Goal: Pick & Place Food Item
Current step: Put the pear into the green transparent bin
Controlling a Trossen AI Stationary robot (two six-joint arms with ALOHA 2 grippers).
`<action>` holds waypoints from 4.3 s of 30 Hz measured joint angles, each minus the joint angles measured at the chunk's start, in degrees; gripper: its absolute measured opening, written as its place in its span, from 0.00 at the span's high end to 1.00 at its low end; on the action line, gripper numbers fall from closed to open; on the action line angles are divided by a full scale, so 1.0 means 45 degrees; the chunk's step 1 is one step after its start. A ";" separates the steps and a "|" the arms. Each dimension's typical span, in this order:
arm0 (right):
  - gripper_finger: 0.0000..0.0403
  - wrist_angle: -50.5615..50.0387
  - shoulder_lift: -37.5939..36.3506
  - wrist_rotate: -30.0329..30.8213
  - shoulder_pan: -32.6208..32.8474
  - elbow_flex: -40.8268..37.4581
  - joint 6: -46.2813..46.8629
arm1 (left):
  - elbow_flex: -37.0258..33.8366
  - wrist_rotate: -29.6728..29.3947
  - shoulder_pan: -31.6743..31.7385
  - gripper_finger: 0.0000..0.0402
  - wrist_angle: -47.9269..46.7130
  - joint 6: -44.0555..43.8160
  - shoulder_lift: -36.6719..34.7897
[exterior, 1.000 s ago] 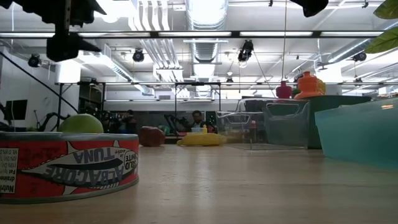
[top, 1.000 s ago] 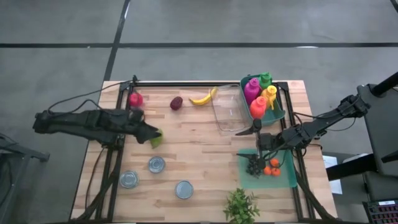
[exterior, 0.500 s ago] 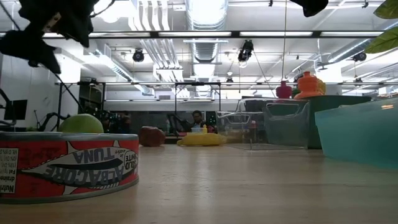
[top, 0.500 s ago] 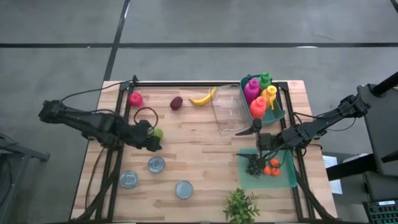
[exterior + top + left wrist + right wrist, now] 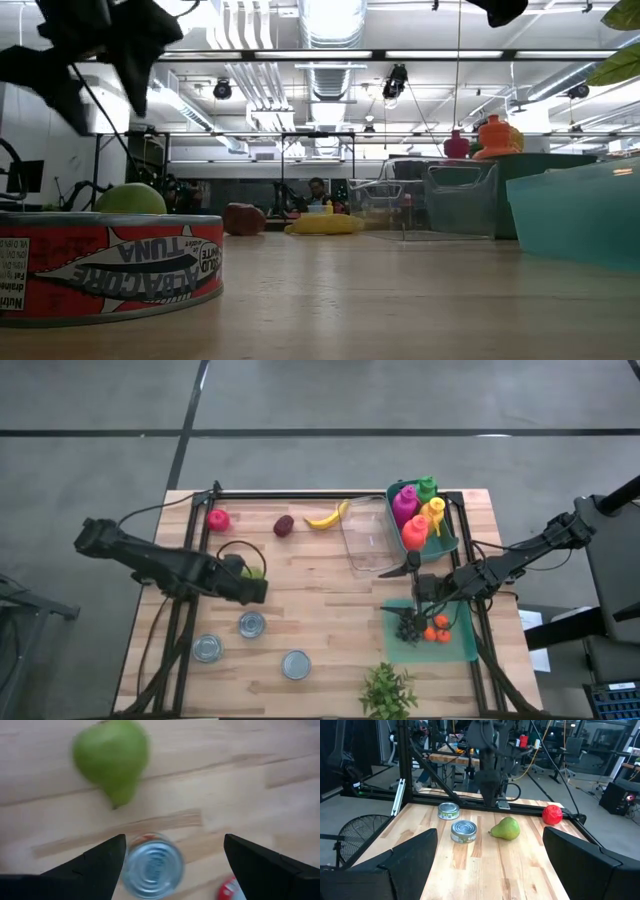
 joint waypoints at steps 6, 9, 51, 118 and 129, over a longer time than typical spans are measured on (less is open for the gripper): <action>0.11 0.0000 -0.0005 0.0000 0.0000 0.0000 0.0001 | -0.0904 0.0439 -0.0049 0.15 -0.0023 -0.1876 0.0214; 0.11 0.0000 -0.0005 0.0000 0.0000 -0.0005 -0.0003 | -0.1545 0.0321 -0.0049 0.15 0.0354 -0.2537 0.0219; 0.11 -0.0005 -0.0005 0.0000 -0.0005 -0.0015 -0.0003 | -0.3772 -0.2194 0.0073 0.15 0.4076 -0.3097 0.3738; 0.11 0.0000 0.0000 0.0004 -0.0005 -0.0015 -0.0003 | -0.3511 -0.3332 0.3473 0.15 0.7210 0.5824 0.2031; 0.11 0.0000 0.0000 0.0002 -0.0005 -0.0015 0.0002 | -0.3577 -0.2205 0.3431 0.14 1.0843 0.7406 0.3286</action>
